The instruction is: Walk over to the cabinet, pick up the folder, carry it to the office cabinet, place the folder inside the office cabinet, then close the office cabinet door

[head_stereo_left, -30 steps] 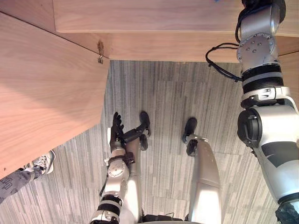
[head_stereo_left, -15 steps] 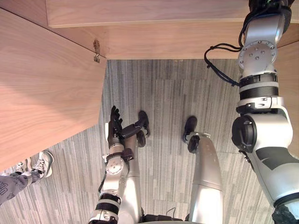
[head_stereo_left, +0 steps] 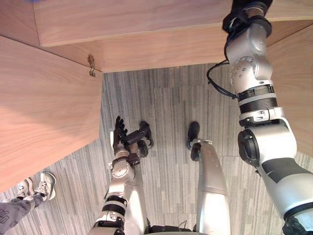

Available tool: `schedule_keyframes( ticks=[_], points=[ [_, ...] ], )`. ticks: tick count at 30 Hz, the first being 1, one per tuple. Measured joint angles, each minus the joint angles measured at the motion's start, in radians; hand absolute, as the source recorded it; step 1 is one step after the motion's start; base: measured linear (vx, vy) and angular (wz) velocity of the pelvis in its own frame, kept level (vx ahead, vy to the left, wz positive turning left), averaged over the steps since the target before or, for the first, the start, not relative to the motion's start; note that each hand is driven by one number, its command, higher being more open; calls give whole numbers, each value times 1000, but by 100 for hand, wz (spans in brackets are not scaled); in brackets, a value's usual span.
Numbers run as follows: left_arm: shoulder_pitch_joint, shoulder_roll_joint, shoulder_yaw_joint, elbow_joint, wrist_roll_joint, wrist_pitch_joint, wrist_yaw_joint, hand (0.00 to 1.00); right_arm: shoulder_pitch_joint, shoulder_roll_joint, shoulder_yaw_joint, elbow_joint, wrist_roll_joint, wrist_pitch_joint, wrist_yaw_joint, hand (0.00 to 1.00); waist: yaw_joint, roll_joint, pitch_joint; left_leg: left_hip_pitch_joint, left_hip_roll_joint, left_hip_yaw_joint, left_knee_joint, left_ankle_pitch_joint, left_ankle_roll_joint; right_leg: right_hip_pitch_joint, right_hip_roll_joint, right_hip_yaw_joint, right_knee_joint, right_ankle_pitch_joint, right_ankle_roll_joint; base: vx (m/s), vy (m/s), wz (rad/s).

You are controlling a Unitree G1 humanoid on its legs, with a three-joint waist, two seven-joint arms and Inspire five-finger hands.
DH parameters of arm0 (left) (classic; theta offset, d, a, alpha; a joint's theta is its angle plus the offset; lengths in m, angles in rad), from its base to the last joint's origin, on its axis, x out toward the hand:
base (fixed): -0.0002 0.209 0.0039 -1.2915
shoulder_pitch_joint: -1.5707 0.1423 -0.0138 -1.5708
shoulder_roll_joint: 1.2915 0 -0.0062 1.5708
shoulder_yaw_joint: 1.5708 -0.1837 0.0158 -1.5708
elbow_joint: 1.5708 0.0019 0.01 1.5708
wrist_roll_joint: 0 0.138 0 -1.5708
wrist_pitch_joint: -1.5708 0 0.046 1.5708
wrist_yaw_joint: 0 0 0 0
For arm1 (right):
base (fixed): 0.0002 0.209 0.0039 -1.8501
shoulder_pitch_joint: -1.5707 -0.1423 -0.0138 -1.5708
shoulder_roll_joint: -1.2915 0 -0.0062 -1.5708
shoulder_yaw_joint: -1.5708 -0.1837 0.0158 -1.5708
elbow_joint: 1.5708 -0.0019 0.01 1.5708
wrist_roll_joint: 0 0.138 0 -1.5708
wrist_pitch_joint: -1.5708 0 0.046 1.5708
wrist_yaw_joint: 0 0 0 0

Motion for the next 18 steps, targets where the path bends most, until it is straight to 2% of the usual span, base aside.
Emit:
schedule_keyframes(
  ticks=[3, 10, 12, 14, 16, 18],
  points=[
    [0, 0, -14, 19, -1, 7, -29, 100, -24, -30, 45, 63, -159, 58, 49, 100, -12, -1, -1, 24, -3, 3, -27, 3, 1, 32, 0, -7, -39, 9, 3, 1, 6, 1],
    [2, 5, 5, 27, -25, 29, -56, 100, -27, -91, 117, 76, -392, 97, 133, 100, -28, -2, -1, 61, -9, 16, -65, 4, 1, 70, -1, -6, -80, 20, 8, 16, 5, -1],
    [2, 9, 3, 24, -39, 33, -66, 100, 1, -128, 159, 27, -436, 99, 156, 100, -31, -3, -2, 65, -9, 17, -68, 4, 1, 74, -1, -7, -84, 20, 8, 0, 0, 0],
    [5, 14, 4, 10, -39, 39, -80, 100, 107, -212, 217, -148, -490, 92, 207, 100, -32, -4, -2, 67, -10, 17, -71, 4, 1, 76, -1, -8, -87, 20, 8, 0, 0, 0],
    [23, 29, 2, -14, -38, 45, -102, 100, 213, -269, 253, -267, -490, 71, 258, 100, -35, -4, -2, 80, -11, 18, -79, 4, 1, 88, -1, -9, -91, 20, 8, 0, 0, 0],
    [43, 37, 0, -32, -36, 46, -112, 100, 277, -294, 273, -313, -490, 57, 286, 100, -36, -5, -2, 97, -13, 20, -85, 3, 1, 102, -2, -8, -94, 19, 8, 0, 0, 0]
  ],
)
